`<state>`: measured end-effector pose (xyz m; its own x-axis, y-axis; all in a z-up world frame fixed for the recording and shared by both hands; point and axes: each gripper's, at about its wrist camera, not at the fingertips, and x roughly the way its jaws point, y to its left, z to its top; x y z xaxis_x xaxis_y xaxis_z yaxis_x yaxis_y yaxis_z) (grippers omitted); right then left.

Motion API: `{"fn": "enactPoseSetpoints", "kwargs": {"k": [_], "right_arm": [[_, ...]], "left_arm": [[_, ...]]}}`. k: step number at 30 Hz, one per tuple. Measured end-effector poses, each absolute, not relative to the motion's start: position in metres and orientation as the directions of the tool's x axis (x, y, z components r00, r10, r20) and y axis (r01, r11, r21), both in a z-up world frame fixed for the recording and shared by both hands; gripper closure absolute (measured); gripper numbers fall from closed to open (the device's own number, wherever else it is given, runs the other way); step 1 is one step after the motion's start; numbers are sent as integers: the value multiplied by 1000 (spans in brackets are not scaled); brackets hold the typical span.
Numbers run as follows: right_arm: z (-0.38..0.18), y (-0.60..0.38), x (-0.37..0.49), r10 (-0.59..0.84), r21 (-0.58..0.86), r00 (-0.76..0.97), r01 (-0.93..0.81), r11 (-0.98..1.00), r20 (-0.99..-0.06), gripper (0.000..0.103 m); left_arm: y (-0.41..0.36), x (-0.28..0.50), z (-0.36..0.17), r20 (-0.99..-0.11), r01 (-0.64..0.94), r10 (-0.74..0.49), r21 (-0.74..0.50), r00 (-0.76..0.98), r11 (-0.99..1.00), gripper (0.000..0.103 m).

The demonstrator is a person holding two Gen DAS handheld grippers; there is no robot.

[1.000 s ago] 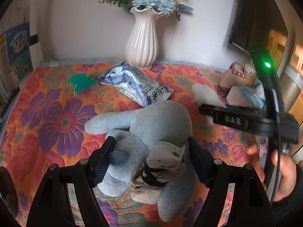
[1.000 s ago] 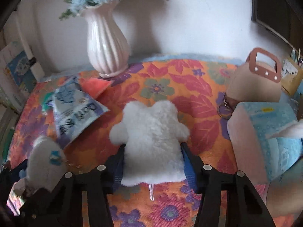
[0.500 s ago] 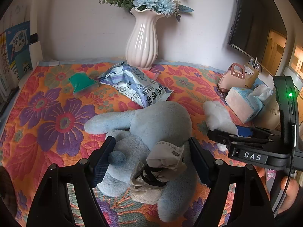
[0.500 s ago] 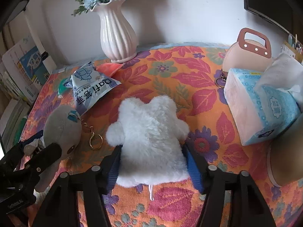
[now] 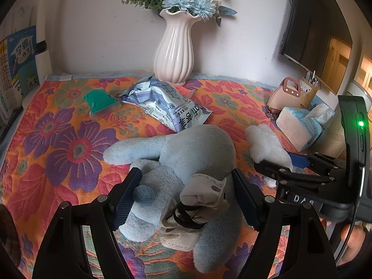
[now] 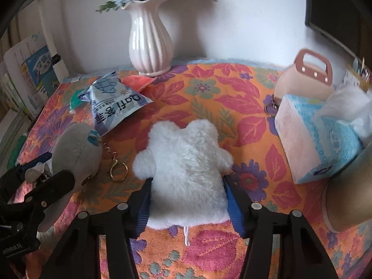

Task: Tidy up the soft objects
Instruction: 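Lift the grey elephant and white plush off the bed with both tools, then carry the two plush toys with both tools to the glass table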

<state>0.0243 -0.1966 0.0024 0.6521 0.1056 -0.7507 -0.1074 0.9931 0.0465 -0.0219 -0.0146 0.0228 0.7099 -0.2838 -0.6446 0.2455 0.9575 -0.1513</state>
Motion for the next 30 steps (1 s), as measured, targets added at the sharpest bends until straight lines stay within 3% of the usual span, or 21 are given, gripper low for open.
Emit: {"fn": "enactPoseSetpoints", "kwargs": {"k": [6,15,16,19,22,25,27,29,30], "right_arm": [[6,-188,16,92,1,681,-133,991,-727,49],[23,-208,-20,158,96,722,-127,987,-674,48],[23,-212,-27,163,110,717,-120,987,-678,48],[25,-229,-51,169,137,713,-103,985,-681,49],[34,-247,-71,155,134,724,-87,987,-672,48],[41,-265,-88,129,123,742,-63,990,-658,48],[40,-278,-93,125,131,738,-50,990,-663,48],[34,-292,-97,151,170,726,-47,984,-671,48],[30,-297,-99,167,190,720,-49,981,-674,48]], "left_arm": [[-14,-22,23,-645,246,-284,-150,710,957,26],[-21,-29,27,-640,251,-270,-122,720,960,30],[-24,-34,29,-635,260,-286,-137,718,956,34],[-34,-47,35,-614,304,-361,-200,702,931,61],[-49,-60,41,-596,351,-414,-226,688,909,64],[-73,-68,42,-617,389,-398,-157,679,908,66],[-76,-72,38,-635,383,-362,-111,682,917,65],[-67,-73,36,-651,340,-324,-107,686,934,32],[-59,-74,37,-647,311,-308,-114,697,943,24]]}}
